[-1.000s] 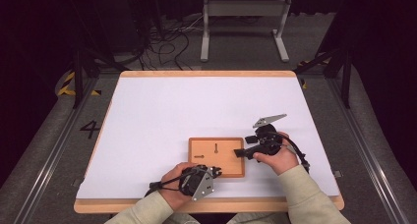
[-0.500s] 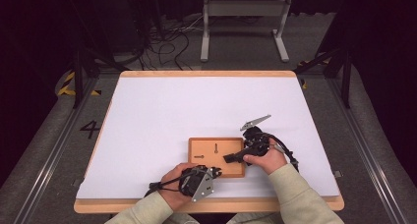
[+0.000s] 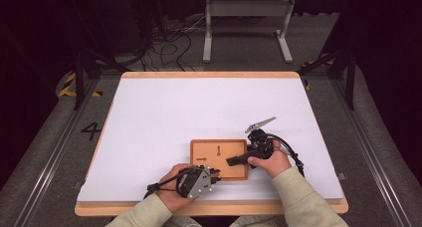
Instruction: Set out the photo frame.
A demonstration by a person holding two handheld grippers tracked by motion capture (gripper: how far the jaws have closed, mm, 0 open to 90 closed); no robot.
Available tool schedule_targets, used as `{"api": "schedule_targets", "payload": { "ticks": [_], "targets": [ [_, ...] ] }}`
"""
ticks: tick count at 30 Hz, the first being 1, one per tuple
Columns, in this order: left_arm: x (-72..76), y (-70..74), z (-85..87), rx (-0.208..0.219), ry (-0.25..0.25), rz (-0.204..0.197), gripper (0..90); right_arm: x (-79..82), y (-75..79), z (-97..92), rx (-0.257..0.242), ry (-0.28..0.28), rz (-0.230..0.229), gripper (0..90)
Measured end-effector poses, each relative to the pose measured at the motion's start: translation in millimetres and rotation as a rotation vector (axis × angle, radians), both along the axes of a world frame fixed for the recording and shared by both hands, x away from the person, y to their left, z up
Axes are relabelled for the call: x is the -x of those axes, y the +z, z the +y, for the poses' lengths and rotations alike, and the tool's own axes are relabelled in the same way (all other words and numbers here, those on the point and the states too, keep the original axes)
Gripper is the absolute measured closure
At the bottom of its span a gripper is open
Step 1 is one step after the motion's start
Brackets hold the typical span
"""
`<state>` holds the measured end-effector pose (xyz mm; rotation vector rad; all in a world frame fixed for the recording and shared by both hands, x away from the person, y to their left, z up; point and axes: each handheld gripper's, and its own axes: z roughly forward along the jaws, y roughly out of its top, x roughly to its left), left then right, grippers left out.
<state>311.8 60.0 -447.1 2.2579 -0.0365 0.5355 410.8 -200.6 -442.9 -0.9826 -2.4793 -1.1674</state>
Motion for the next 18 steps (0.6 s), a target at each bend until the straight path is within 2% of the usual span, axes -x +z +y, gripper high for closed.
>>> {"api": "schedule_targets", "payload": {
  "ticks": [2,5,9,13,18],
  "targets": [
    [-0.5,5.5,9.8,0.035,0.008,0.031,67.8,0.2,0.6,-0.3,0.001,0.005,-0.003,35.4],
    [-2.8,15.4,27.1,0.112,0.030,0.085,64.1,1.2,2.1,-0.6,0.004,0.016,-0.016,36.3],
    [-7.4,22.3,51.8,0.178,0.094,0.103,61.2,4.2,6.3,-1.7,0.008,0.039,-0.046,39.6],
    [-13.3,26.5,76.5,0.256,0.164,0.124,59.8,11.5,13.5,-3.2,0.018,0.081,-0.109,44.1],
    [-24.5,20.9,104.1,0.329,0.251,0.180,57.9,22.1,23.1,-3.1,0.062,0.140,-0.186,48.2]
  ]
}}
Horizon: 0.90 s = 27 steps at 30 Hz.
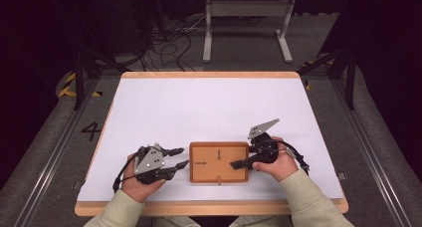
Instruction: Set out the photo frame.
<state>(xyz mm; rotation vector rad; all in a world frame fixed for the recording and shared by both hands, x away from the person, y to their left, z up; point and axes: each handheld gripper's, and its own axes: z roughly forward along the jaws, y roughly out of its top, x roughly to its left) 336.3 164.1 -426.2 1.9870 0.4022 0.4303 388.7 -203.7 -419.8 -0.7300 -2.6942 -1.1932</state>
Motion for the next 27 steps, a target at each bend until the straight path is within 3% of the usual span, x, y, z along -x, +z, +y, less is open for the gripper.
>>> {"api": "schedule_targets", "payload": {
  "ticks": [4,12,15,18,20,25,27],
  "targets": [
    [-8.2,-3.6,18.0,0.043,0.059,0.030,57.1,8.1,5.9,0.7,0.032,0.045,-0.056,51.4],
    [-22.2,-17.2,34.5,0.043,0.136,0.081,57.1,22.7,15.3,1.9,0.097,0.139,-0.142,58.5],
    [-23.3,-18.4,35.5,0.046,0.143,0.087,57.1,26.0,17.4,1.4,0.107,0.169,-0.153,61.3],
    [-24.1,-20.1,34.8,0.043,0.146,0.096,57.1,30.6,20.3,0.3,0.104,0.242,-0.148,69.9],
    [-24.5,-20.4,34.5,0.041,0.143,0.100,57.1,32.5,21.0,0.5,0.102,0.265,-0.143,70.6],
    [-24.2,-21.2,34.0,0.042,0.142,0.115,58.3,35.8,22.5,1.9,0.115,0.280,-0.185,70.9],
    [-24.3,-21.4,34.2,0.043,0.143,0.115,58.4,36.5,24.1,3.2,0.131,0.276,-0.233,70.9]
  ]
}}
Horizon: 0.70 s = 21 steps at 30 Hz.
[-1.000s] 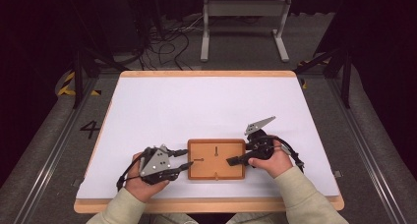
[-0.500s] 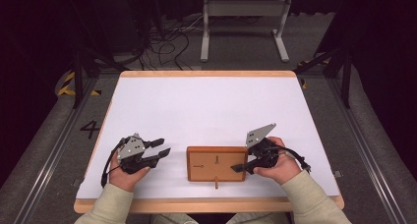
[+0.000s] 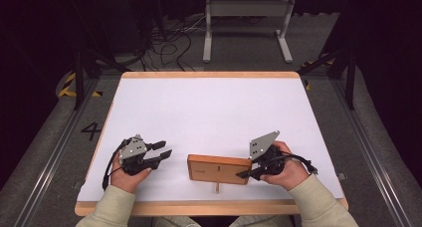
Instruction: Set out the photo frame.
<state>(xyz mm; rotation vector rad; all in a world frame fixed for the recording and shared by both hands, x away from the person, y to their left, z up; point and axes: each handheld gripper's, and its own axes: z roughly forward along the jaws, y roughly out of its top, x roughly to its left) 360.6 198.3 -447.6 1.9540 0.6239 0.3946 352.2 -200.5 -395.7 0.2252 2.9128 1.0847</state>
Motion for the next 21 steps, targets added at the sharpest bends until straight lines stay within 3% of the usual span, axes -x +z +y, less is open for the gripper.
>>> {"api": "schedule_targets", "payload": {
  "ticks": [2,6,10,21],
  "targets": [
    [-0.4,-0.3,0.2,0.003,-0.001,-0.002,58.4,-0.4,2.0,0.7,0.014,-0.018,-0.063,70.9],
    [-0.5,-0.5,0.6,0.005,-0.003,0.004,58.5,-7.0,2.9,-2.7,0.009,-0.066,-0.123,70.9],
    [-0.6,-1.4,0.1,0.006,0.001,0.013,58.4,-6.9,0.4,-2.6,0.024,-0.081,-0.227,70.8],
    [-1.5,-2.2,0.0,0.006,-0.003,0.018,57.8,1.5,-6.1,-3.9,0.017,-0.077,-0.267,69.0]
  ]
}}
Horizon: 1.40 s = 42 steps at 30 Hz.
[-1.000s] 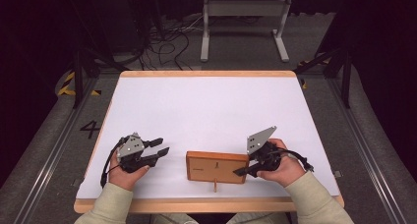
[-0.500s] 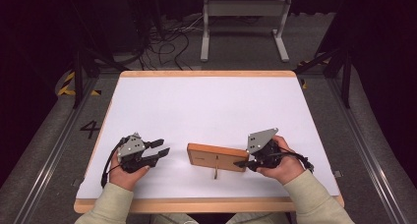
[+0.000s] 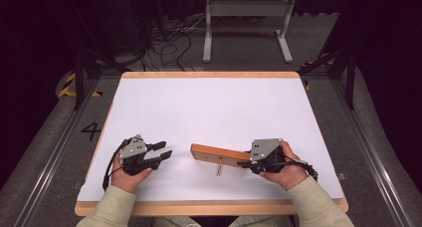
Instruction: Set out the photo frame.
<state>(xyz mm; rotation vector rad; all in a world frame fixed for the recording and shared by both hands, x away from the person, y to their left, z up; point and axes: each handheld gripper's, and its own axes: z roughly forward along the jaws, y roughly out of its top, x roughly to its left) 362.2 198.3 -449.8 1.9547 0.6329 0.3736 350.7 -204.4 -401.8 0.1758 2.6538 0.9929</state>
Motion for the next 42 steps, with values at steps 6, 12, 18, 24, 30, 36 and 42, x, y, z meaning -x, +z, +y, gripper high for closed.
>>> {"api": "schedule_targets", "payload": {
  "ticks": [6,12,18,24,30,36,42],
  "targets": [
    [-1.1,-0.7,0.9,-0.005,0.018,0.015,56.9,8.1,-2.7,-0.7,-0.038,0.011,0.043,63.5],
    [-2.1,-0.9,0.3,0.000,0.026,0.021,55.9,13.1,-4.1,-3.0,-0.060,0.002,0.061,57.3],
    [-2.8,0.0,0.1,0.009,0.020,0.020,55.6,10.9,-5.2,-14.3,-0.065,-0.064,0.096,45.4],
    [-2.9,1.9,-1.0,0.020,-0.003,0.033,62.1,9.8,-9.2,-30.8,-0.035,-0.131,0.119,47.6],
    [-2.5,4.0,-3.1,0.023,-0.017,0.045,65.8,13.2,-11.0,-42.4,-0.018,-0.138,0.119,64.0],
    [-4.0,4.7,-4.4,0.019,-0.019,0.053,67.2,15.3,-12.6,-47.5,0.001,-0.121,0.133,88.6],
    [-5.1,4.3,-6.0,0.014,-0.018,0.059,66.8,18.6,-19.2,-40.3,0.009,-0.089,0.180,90.0]
  ]
}}
